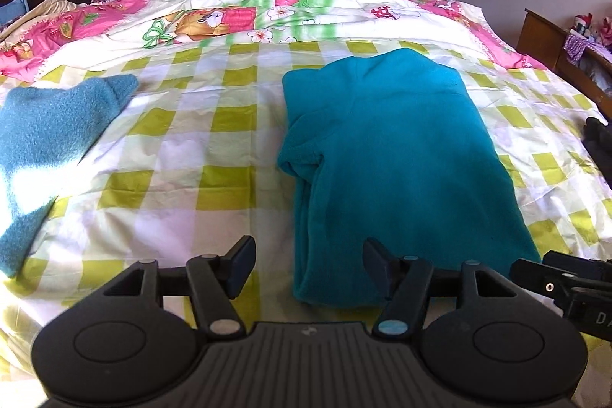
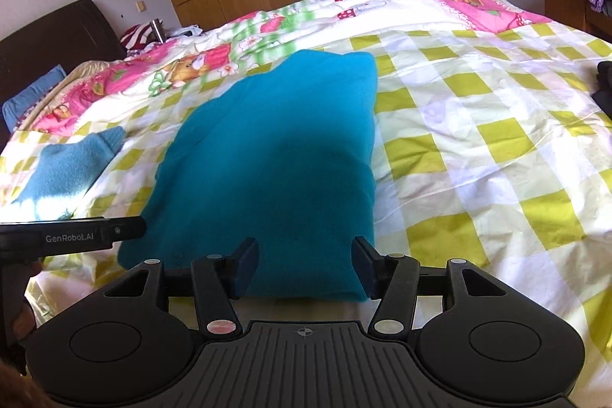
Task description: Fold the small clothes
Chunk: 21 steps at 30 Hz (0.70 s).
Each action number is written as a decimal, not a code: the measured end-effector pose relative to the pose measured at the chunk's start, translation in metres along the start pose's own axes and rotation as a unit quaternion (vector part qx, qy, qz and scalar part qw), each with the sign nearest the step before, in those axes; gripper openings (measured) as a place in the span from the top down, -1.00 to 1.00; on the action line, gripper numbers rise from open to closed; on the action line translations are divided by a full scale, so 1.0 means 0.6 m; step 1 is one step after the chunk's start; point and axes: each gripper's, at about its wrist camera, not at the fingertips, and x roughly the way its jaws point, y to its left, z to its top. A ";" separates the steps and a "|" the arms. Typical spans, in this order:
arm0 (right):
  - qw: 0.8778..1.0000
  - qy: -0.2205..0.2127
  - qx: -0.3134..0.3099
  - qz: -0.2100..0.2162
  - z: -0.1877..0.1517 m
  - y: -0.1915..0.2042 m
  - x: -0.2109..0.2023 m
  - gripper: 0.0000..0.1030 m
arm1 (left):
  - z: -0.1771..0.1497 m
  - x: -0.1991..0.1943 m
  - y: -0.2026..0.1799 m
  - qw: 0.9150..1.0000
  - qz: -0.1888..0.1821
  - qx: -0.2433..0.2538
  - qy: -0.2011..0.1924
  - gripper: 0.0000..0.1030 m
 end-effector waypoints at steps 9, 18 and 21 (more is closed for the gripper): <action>1.000 0.003 -0.015 -0.015 -0.035 0.016 -0.017 -0.03 | -0.042 -0.020 -0.024 1.000 0.009 -0.001 0.005 -0.64; 0.999 -0.003 -0.026 -0.023 -0.053 0.018 -0.025 -0.03 | -0.058 -0.030 -0.038 1.000 0.015 -0.008 0.006 -0.67; 0.999 -0.006 -0.027 -0.028 -0.058 0.016 -0.025 -0.03 | -0.062 -0.031 -0.038 1.000 0.024 -0.010 0.006 -0.88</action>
